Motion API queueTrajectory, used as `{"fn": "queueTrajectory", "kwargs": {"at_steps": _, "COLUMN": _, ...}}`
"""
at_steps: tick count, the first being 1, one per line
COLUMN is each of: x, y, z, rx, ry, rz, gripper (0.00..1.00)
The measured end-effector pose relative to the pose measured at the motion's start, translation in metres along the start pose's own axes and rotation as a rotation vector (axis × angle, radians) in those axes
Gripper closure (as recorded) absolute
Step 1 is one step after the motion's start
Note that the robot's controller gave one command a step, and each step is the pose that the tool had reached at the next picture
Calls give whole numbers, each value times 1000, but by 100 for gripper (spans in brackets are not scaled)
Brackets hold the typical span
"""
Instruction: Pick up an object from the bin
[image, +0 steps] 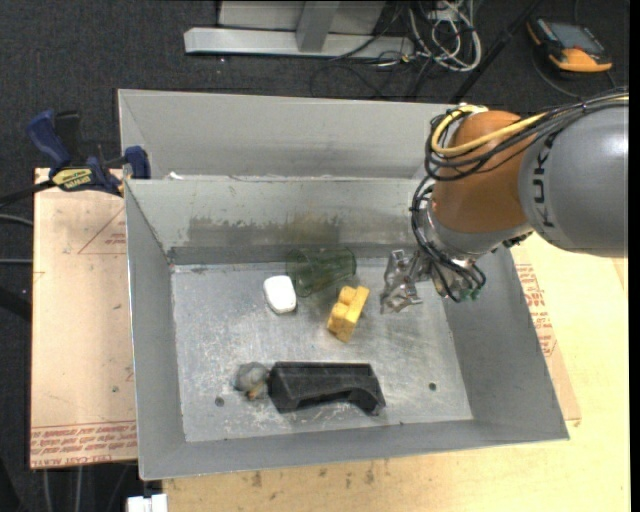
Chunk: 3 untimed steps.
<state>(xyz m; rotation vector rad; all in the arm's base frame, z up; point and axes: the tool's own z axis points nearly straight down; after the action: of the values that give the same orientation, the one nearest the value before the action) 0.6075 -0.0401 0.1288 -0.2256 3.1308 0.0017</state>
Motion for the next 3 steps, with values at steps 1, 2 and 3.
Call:
{"fn": "queueTrajectory", "kwargs": {"at_steps": 1, "x": 0, "y": 0, "z": 0, "rx": 0, "ry": 0, "rz": -1, "gripper": 0}}
{"fn": "queueTrajectory", "kwargs": {"at_steps": 2, "x": 0, "y": 0, "z": 0, "rx": 0, "ry": 0, "rz": -1, "gripper": 0}}
{"fn": "queueTrajectory", "kwargs": {"at_steps": 3, "x": -6, "y": 37, "z": 52, "rx": 0, "ry": 2, "rz": 69, "gripper": 100}}
